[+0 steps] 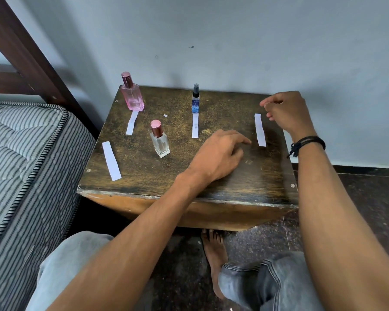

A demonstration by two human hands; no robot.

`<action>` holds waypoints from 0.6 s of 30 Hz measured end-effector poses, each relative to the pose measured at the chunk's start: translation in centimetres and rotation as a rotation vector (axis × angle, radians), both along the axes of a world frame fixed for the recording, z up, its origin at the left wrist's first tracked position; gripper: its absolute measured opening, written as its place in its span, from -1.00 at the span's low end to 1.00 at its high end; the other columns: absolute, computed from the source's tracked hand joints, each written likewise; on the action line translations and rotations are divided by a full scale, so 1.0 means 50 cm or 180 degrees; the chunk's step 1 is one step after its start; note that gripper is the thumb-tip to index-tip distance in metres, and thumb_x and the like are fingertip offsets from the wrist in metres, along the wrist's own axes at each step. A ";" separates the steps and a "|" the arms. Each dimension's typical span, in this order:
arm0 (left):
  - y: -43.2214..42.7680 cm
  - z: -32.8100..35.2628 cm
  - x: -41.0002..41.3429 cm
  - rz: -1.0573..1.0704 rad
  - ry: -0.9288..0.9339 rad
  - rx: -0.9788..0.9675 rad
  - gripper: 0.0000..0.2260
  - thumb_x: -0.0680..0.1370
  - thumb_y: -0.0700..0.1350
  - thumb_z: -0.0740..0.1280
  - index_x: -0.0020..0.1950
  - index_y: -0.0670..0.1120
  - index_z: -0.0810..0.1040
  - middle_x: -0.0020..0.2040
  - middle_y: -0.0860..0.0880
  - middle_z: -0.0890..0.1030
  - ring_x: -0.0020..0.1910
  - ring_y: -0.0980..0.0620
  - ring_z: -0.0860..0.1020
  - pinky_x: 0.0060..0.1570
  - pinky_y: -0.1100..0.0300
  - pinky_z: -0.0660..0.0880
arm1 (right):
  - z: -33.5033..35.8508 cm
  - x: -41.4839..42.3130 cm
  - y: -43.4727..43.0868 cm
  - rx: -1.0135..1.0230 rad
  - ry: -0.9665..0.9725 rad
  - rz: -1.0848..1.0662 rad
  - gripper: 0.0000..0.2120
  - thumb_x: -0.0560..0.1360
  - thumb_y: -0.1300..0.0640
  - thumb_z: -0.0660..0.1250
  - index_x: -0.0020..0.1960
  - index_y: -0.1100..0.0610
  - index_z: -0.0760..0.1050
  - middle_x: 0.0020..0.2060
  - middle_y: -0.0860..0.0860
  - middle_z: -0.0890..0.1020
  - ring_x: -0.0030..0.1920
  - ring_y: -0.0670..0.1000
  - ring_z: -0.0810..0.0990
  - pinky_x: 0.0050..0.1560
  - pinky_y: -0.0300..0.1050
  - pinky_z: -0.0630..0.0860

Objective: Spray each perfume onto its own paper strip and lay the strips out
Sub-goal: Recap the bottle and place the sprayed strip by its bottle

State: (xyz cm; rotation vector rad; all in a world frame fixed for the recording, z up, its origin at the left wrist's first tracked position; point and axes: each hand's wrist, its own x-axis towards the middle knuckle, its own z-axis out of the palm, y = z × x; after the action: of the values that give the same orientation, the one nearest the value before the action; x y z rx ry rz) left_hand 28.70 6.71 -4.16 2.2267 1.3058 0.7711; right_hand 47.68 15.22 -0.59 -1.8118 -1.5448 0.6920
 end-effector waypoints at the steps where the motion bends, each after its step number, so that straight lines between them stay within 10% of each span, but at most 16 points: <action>1: -0.012 0.018 -0.009 0.0115 -0.0158 0.0160 -0.74 0.55 -0.24 0.27 0.13 -0.08 0.69 0.14 0.01 0.68 0.11 0.00 0.57 0.20 0.08 0.47 | 0.008 -0.010 -0.011 0.0046 0.0012 0.0011 -0.78 0.58 0.22 0.27 0.03 0.09 0.70 -0.16 -0.06 0.68 -0.23 -0.12 0.62 0.02 -0.14 0.62; 10: -0.106 0.162 -0.197 0.1533 -0.1776 0.1785 -0.82 0.46 -0.36 0.31 -0.16 -0.17 0.68 -0.13 0.06 0.63 -0.06 -0.03 0.57 0.00 0.00 0.51 | 0.044 -0.190 -0.136 -0.0021 0.0196 0.0667 -0.78 0.64 0.17 0.29 -0.06 -0.02 0.68 -0.32 -0.13 0.63 -0.39 -0.06 0.49 -0.39 -0.24 0.42; 13: -0.114 0.144 -0.272 0.2233 -0.2116 0.1688 -0.77 0.46 -0.36 0.33 -0.14 -0.03 0.63 -0.15 0.23 0.57 -0.10 0.06 0.49 -0.10 -0.06 0.45 | 0.033 -0.263 -0.182 -0.0204 0.0208 0.0946 -0.77 0.62 0.22 0.31 -0.06 -0.06 0.65 -0.21 -0.11 0.67 -0.23 0.01 0.63 -0.13 -0.06 0.61; 18: -0.128 0.106 -0.318 0.2578 -0.2736 0.0778 -0.77 0.42 -0.28 0.30 -0.07 0.02 0.60 -0.08 -0.16 0.62 -0.15 -0.02 0.50 -0.12 0.02 0.45 | -0.017 -0.343 -0.222 -0.0401 0.0204 0.1119 -0.75 0.52 0.31 0.37 0.12 0.05 0.65 -0.11 -0.06 0.67 -0.08 -0.05 0.64 -0.05 -0.16 0.53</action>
State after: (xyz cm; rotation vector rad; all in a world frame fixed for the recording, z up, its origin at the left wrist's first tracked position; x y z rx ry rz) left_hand 12.81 0.33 1.14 1.1235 1.6278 1.9679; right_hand 30.52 4.14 -1.46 -1.6011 -1.8324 1.0215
